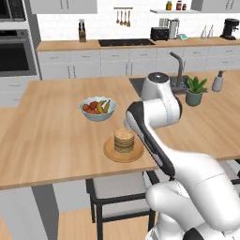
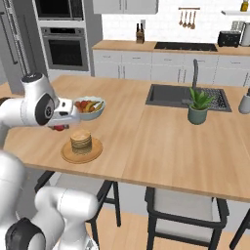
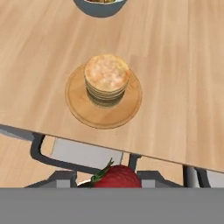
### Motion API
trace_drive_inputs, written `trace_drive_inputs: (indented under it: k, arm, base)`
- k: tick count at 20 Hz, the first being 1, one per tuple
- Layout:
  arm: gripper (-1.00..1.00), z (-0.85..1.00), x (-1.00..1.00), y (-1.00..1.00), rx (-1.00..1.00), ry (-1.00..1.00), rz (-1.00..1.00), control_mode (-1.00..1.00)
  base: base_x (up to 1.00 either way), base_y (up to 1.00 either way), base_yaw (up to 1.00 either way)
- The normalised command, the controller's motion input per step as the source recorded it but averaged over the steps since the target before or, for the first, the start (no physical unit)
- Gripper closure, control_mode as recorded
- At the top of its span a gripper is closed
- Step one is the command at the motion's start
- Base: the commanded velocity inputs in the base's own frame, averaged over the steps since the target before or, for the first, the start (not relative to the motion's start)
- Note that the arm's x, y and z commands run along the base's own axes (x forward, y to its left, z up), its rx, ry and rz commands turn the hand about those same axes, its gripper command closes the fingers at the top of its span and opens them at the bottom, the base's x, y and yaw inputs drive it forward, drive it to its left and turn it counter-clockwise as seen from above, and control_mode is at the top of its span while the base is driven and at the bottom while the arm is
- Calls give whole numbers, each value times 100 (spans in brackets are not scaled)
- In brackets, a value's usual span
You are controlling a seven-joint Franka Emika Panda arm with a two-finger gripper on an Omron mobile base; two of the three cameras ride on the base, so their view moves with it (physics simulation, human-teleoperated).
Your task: Take the strawberry from the fridge and place it on top of the pancake, located on the dining counter.
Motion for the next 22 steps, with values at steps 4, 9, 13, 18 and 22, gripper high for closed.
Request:
trace_drive_inputs:
  k: [4,9,13,18,22]
  arm:
    - [100,-23,50,-8,0,3,1,-100]
    - [100,-32,62,-19,4,7,4,-100]
    - [100,-51,71,0,0,8,0,-100]
    - [100,-48,64,4,0,0,0,-100]
    - [100,-44,48,31,0,0,0,-100]
  base:
    - [0,0,0]
    - [0,0,0]
    - [0,0,0]
    - [0,0,0]
    - [0,0,0]
